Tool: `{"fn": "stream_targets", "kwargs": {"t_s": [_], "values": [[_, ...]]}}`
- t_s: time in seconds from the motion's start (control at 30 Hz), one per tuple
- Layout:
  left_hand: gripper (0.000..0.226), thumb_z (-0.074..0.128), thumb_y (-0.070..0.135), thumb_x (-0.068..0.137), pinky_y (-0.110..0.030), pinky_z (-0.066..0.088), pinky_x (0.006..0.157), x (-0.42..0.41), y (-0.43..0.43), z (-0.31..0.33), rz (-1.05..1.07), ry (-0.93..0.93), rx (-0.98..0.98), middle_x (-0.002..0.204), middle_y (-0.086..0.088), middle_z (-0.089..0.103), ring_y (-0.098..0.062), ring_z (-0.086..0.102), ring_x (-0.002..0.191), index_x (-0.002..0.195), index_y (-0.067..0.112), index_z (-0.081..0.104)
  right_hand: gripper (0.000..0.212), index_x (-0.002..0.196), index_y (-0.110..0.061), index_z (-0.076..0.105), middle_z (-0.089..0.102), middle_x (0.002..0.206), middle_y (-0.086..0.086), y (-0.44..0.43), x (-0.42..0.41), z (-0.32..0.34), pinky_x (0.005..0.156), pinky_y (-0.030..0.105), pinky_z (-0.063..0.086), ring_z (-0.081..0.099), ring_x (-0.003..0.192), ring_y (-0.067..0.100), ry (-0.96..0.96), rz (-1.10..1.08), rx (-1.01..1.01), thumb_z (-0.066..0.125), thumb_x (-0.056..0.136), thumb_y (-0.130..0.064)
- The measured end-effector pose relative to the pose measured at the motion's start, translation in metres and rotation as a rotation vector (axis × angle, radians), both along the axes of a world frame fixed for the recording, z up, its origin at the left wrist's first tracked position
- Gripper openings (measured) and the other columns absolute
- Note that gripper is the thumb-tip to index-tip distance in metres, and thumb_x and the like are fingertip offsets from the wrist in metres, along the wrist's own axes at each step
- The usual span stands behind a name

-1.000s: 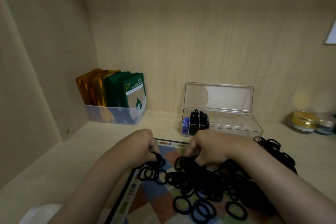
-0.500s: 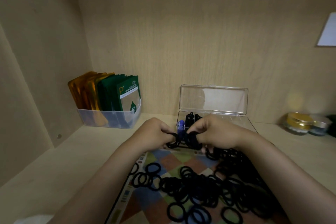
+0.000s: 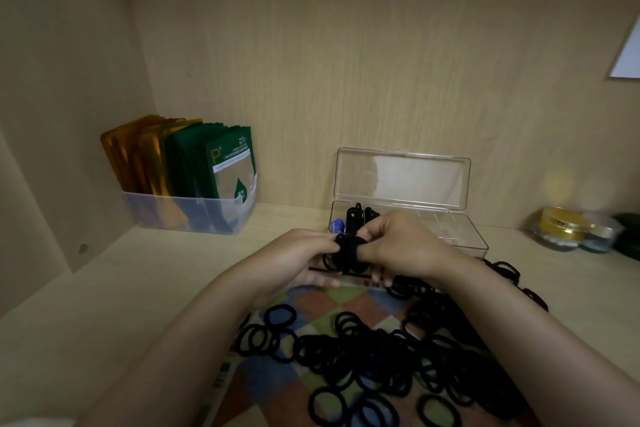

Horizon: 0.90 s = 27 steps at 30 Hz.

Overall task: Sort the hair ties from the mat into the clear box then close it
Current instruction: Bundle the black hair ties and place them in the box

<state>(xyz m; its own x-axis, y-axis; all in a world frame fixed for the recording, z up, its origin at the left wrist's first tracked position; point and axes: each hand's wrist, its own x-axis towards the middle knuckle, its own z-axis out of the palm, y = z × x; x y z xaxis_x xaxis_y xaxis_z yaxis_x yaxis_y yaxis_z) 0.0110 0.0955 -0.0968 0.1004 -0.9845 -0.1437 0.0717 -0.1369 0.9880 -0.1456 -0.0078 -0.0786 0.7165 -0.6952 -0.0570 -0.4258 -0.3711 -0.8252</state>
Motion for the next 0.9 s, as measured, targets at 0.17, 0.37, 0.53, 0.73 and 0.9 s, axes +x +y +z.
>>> {"fn": "stream_targets", "kwargs": {"t_s": [0.17, 0.37, 0.53, 0.73, 0.9], "values": [[0.028, 0.056, 0.022, 0.099, -0.026, 0.055, 0.089, -0.002, 0.005, -0.005, -0.107, -0.159, -0.084, 0.115, -0.001, 0.073, -0.009, 0.067, 0.102, 0.124, 0.013, 0.067, 0.015, 0.077, -0.003, 0.070, 0.060, 0.056, 0.004, 0.004, 0.005, -0.005, 0.039, 0.022, 0.043, 0.053, 0.040, 0.010, 0.014, -0.089, -0.184, 0.075, 0.078, -0.017], [0.031, 0.052, 0.005, 0.100, -0.015, 0.052, 0.072, 0.006, 0.003, -0.015, -0.042, -0.202, -0.105, 0.110, -0.001, 0.071, -0.001, 0.062, 0.079, 0.128, 0.010, 0.064, 0.015, 0.070, -0.018, 0.069, 0.067, 0.063, -0.006, 0.009, 0.008, -0.010, 0.055, 0.021, 0.045, 0.056, 0.054, 0.001, 0.000, -0.040, -0.288, 0.081, 0.071, -0.027], [0.022, 0.052, 0.004, 0.100, -0.015, 0.053, 0.067, 0.005, 0.003, -0.016, 0.011, -0.154, -0.119, 0.090, 0.000, 0.072, -0.003, 0.063, 0.068, 0.114, 0.006, 0.069, 0.010, 0.083, -0.014, 0.066, 0.064, 0.062, -0.007, 0.013, 0.003, -0.005, 0.043, 0.026, 0.046, 0.060, 0.051, 0.013, -0.068, 0.049, -0.095, 0.076, 0.083, -0.016], [0.025, 0.053, 0.007, 0.100, -0.018, 0.055, 0.067, 0.003, 0.005, -0.015, 0.043, -0.050, -0.173, 0.100, -0.008, 0.072, -0.011, 0.066, 0.077, 0.121, 0.005, 0.066, 0.028, 0.114, -0.002, 0.066, 0.072, 0.096, 0.009, 0.016, -0.002, 0.006, 0.045, 0.027, 0.055, 0.069, 0.076, 0.023, -0.207, 0.126, 0.375, 0.070, 0.090, -0.014], [0.025, 0.064, 0.005, 0.093, -0.022, 0.057, 0.062, 0.001, 0.006, -0.013, 0.145, -0.026, -0.165, 0.095, -0.014, 0.073, -0.010, 0.066, 0.065, 0.117, 0.007, 0.055, 0.013, 0.096, -0.006, 0.075, 0.071, 0.077, 0.008, 0.019, 0.001, 0.004, 0.051, 0.025, 0.058, 0.065, 0.067, 0.018, -0.182, 0.041, 0.510, 0.072, 0.086, -0.015]]}}
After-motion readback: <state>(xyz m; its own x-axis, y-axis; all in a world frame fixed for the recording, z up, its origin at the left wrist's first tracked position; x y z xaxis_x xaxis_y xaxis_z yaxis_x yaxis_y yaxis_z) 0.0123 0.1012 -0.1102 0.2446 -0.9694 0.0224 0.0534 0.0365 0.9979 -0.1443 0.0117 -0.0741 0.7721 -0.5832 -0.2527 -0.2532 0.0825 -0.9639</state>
